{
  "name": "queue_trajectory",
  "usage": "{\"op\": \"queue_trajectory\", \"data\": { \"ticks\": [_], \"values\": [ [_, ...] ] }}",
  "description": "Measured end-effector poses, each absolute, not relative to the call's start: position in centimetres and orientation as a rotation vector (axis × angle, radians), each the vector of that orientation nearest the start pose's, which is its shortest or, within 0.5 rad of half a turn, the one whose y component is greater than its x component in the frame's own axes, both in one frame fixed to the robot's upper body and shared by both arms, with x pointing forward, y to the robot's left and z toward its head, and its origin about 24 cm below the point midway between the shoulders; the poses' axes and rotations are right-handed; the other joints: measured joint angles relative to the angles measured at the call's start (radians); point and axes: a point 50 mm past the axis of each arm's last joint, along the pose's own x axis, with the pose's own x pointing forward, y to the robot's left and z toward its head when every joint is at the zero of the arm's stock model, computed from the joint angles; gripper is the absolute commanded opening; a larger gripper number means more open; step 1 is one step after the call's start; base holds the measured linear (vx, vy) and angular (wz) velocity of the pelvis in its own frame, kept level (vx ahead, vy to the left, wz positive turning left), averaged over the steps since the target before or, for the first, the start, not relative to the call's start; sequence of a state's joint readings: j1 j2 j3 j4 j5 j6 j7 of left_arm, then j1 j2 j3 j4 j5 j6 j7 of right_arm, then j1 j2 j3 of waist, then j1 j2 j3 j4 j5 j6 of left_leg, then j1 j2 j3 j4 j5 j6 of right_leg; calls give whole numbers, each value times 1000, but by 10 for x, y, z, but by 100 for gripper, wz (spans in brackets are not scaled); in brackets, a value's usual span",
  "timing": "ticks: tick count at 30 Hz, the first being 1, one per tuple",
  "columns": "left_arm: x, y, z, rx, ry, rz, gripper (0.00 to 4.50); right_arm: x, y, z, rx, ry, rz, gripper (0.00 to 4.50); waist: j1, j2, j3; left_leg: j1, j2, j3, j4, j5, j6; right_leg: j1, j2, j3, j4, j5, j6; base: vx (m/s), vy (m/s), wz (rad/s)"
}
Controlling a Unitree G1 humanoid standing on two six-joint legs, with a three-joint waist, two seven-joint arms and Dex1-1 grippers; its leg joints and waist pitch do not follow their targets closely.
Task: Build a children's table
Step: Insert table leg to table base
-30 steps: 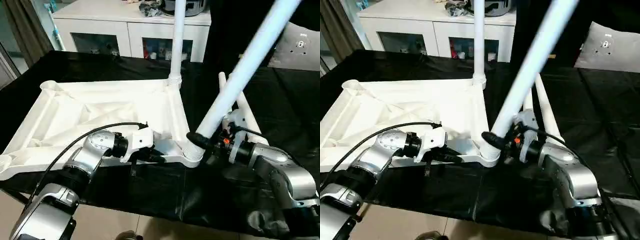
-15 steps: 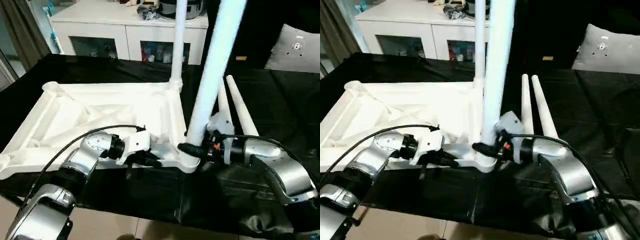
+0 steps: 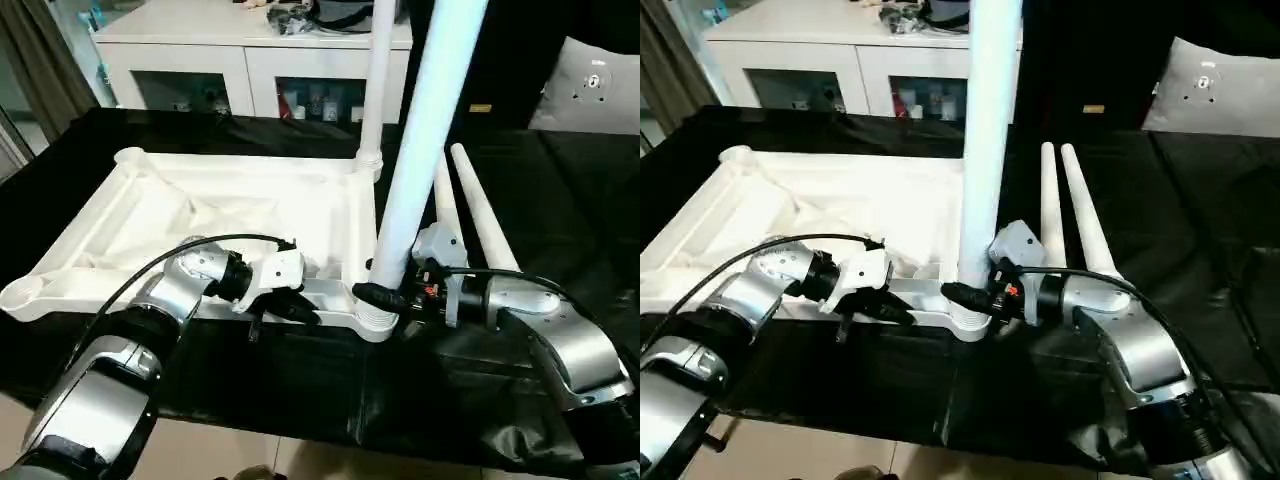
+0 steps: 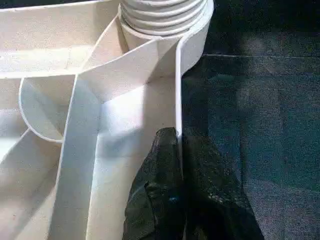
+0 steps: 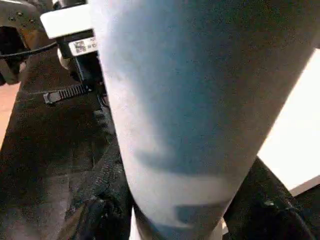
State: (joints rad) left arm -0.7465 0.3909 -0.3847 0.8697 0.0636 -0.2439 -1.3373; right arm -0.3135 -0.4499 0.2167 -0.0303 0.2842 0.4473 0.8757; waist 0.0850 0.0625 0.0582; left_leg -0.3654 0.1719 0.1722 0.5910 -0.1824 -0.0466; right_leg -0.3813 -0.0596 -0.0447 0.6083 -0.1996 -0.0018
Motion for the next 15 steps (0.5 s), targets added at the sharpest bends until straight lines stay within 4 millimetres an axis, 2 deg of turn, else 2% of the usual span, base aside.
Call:
{"op": "queue_trajectory", "data": {
  "ticks": [3, 6, 9, 11, 15],
  "values": [
    [324, 141, 58, 617, 397, -1522, 0, 277, -129, 82, -140, 281, 1087, 188, -4, -2, 1, 0, 0, 0, -2, 0, 0, -1, 0, 0, 0, 0, 0, 0, 0, 0],
    [321, 149, 57, 602, 398, -1501, 0, 279, -122, 81, -119, 277, 1078, 188, -22, -4, 2, 1, 0, 0, -5, 0, 0, -2, 0, 0, 0, 0, 1, 0, 0, 0],
    [310, 158, 54, 583, 391, -1403, 0, 288, -108, 80, -62, 282, 1016, 188, -50, -5, 1, 2, 0, 1, -8, 0, -1, -3, 0, 1, -1, -1, 0, 0, 0, 0],
    [304, 156, 53, 560, 386, -1337, 0, 294, -103, 80, -34, 285, 958, 188, -57, -7, 1, 3, -1, 1, -7, 0, -1, -4, 0, 2, -1, -1, 0, 0, 0, 0],
    [292, 139, 51, 491, 383, -1248, 0, 305, -100, 78, -35, 291, 850, 188, -56, -9, -1, 0, -1, 2, -8, 0, -1, -5, 0, 2, -4, -1, 0, 0, 0, 0]
  ]
}}
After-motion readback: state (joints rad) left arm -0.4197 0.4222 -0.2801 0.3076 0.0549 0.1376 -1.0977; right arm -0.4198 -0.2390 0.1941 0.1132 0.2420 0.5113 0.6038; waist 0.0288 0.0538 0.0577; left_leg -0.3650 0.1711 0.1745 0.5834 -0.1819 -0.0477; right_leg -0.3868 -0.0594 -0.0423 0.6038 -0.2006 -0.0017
